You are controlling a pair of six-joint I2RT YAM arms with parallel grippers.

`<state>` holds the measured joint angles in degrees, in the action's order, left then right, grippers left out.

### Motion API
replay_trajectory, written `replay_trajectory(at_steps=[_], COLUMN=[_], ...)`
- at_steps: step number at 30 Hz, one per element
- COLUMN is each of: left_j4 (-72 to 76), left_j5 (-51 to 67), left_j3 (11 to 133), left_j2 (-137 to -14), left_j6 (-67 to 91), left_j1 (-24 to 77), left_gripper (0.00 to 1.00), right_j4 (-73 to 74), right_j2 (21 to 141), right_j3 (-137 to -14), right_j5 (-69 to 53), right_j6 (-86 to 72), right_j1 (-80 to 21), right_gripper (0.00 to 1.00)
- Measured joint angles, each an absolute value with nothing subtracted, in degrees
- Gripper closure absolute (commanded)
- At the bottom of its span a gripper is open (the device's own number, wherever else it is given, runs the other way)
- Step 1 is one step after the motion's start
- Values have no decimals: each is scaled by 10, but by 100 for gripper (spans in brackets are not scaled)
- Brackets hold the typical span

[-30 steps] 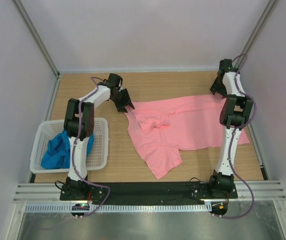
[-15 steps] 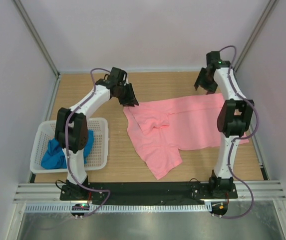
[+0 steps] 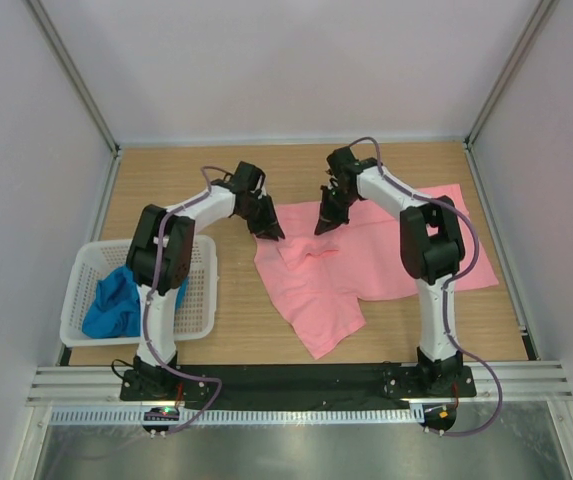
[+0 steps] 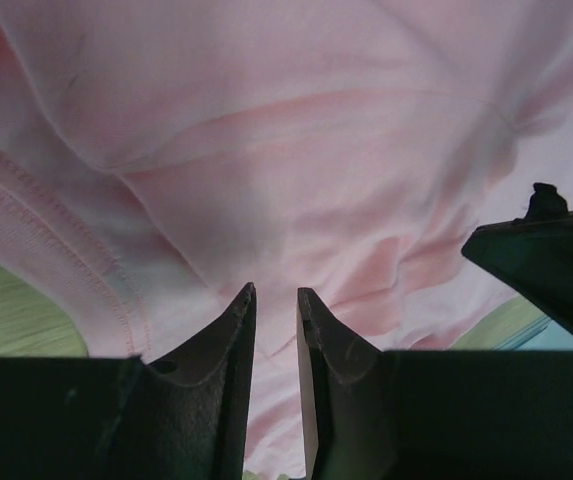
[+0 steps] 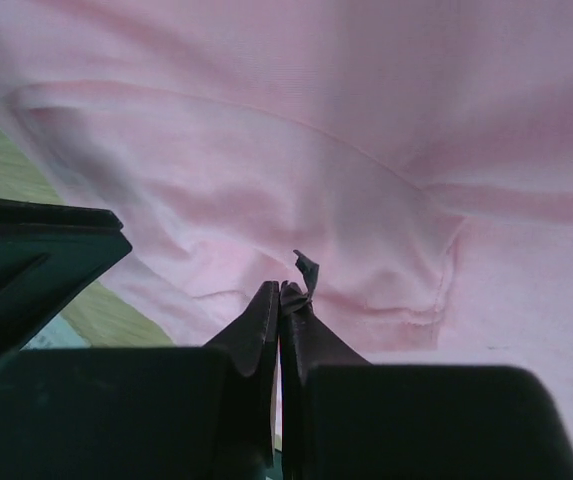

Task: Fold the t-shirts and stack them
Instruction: Fold the tshirt

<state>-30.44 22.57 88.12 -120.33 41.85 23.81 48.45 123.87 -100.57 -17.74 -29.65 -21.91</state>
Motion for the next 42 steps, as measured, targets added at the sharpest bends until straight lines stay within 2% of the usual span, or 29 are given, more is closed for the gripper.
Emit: replay_trajectory(at_steps=[6,12,20,26,32,36,42], left_j4=[-323,-346,-399,-399,-381,-371,-395], left_j5=[232,224,192,210,235,237,183], left_j3=[869,881,891,892,889,880,869], left_j2=[-1223,-1224,-1206,-1170,-1167,-1167,-1146], left_j6=[403,373,338,345,363,373,375], left_j1=[237,237,238,243,250,252,252], left_gripper=[76,74,66,65,66,65,59], right_j4=[464,457,480,466,417,394,396], right_j2=[1235,1221,1186,1181,1190,1195,1200], right_j3=[-913,-897,-897,-908,-892,-856,-826], right_j5=[-174,-156,-116,-159,-230,-243,-256], right_j6=[-288,-272,-244,-256,-289,-298,-301], right_j1=[-207,-204,-210,-232,-247,-246,-244], right_gripper=[97,99,85,83,95,96,95])
